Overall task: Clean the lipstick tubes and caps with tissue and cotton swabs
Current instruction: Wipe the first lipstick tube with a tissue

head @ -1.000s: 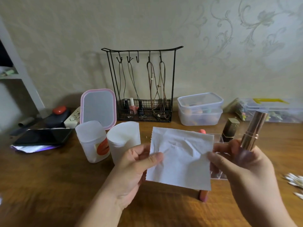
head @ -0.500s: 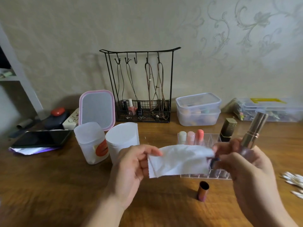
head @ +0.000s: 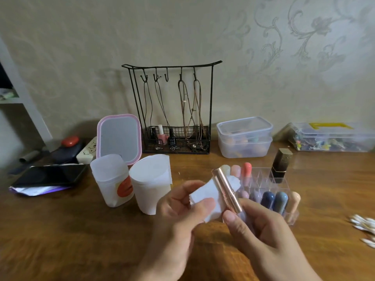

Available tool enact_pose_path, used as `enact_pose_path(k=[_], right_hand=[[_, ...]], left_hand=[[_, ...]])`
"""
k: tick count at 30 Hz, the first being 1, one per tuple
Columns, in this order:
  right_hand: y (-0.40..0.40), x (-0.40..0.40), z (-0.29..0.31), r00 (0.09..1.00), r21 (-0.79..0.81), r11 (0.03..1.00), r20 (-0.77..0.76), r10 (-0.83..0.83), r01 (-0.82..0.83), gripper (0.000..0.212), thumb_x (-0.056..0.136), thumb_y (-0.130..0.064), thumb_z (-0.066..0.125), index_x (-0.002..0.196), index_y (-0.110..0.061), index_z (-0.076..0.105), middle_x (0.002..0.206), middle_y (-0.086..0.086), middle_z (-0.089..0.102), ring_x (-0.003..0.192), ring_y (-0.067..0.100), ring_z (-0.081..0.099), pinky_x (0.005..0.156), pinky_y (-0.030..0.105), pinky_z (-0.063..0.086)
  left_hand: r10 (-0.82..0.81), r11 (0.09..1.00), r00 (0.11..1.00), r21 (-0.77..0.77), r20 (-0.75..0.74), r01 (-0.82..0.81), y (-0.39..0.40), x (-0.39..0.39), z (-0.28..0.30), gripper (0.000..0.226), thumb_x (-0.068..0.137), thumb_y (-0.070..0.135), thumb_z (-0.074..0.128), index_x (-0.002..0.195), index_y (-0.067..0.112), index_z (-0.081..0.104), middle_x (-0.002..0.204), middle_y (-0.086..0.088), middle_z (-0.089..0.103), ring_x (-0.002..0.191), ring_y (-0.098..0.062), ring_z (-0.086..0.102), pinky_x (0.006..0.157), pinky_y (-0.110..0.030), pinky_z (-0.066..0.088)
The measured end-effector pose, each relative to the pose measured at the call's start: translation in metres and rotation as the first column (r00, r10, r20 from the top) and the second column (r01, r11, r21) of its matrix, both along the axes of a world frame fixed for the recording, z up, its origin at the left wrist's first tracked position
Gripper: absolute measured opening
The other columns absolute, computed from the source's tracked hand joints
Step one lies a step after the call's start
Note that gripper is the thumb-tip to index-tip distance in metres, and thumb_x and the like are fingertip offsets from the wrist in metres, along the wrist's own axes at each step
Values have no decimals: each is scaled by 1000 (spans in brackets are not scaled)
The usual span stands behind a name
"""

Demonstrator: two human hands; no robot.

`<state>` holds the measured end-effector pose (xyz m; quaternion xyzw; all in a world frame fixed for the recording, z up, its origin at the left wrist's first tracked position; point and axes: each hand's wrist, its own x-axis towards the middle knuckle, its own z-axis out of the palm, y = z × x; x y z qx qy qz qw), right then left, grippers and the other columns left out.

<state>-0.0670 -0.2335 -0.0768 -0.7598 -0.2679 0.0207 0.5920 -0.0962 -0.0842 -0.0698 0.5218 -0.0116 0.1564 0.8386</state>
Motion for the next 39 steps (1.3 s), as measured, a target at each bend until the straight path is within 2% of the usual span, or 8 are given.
enact_pose_path(k=[4, 9, 14, 21, 27, 32, 36, 39], right_hand=[[0, -1, 3, 1000, -25, 999, 1, -26, 26, 35, 78, -68, 55, 98, -42, 66, 59, -5, 55, 55, 8, 49, 62, 47, 50], [-4, -4, 6, 973, -147, 987, 229, -31, 66, 36, 82, -69, 48, 93, -39, 65, 64, -14, 60, 55, 4, 54, 52, 26, 45], [-1, -3, 1, 958, -224, 964, 275, -81, 146, 23, 84, -59, 57, 70, -41, 54, 64, -35, 56, 65, -6, 57, 59, 7, 41], [0, -8, -1, 990, -42, 990, 53, -129, 132, 57, 63, -80, 63, 97, -34, 64, 76, -9, 72, 62, 9, 67, 60, 31, 56], [3, -21, 8, 858, 191, 974, -475, 197, -118, 59, 100, -38, 49, 49, -10, 56, 41, 8, 27, 37, 16, 29, 38, 19, 22], [8, -17, 9, 921, 262, 964, -360, 146, -51, 44, 75, -58, 68, 84, -15, 67, 47, 16, 50, 37, 24, 44, 39, 23, 33], [7, -13, 4, 697, 362, 932, -661, 277, -27, 50, 95, -35, 57, 60, 0, 64, 44, 9, 31, 35, 16, 31, 36, 20, 25], [6, -8, 5, 865, 218, 975, -482, 139, -36, 54, 85, -66, 54, 76, -15, 72, 48, 12, 51, 39, 24, 44, 40, 23, 29]], left_hand=[[-212, 913, 977, -355, 8, 201, 2, -2, -1, 34, 53, 32, 72, 74, 5, 77, 84, -17, 72, 75, -27, 71, 65, -33, 56], [-256, 935, 967, -250, 15, 251, -2, 5, -7, 87, 44, 31, 95, 116, -4, 63, 116, -33, 59, 101, -40, 58, 92, -51, 46], [-243, 942, 969, -228, 49, 248, -2, 12, -17, 58, 55, 27, 92, 103, 3, 73, 116, -22, 66, 107, -36, 62, 85, -35, 54], [-197, 957, 966, -182, 166, 227, -4, 9, -13, 46, 55, 32, 90, 93, 9, 77, 98, -11, 74, 96, -22, 69, 89, -35, 55], [-242, 931, 919, -193, 311, 310, -2, 9, -13, 22, 91, 23, 61, 105, 13, 73, 104, 4, 72, 100, -8, 66, 90, -23, 51], [-136, 954, 978, -245, 160, 173, 2, 13, -16, 33, 58, 25, 88, 86, 9, 78, 94, -10, 74, 95, -21, 69, 85, -32, 56], [-212, 950, 965, -200, 157, 241, 3, 10, -13, 33, 63, 36, 86, 84, 12, 77, 88, -12, 72, 77, -27, 67, 71, -36, 54], [-152, 949, 981, -260, 118, 179, 4, 12, -14, 44, 55, 33, 91, 88, 7, 77, 103, -15, 72, 97, -29, 69, 85, -38, 56]])
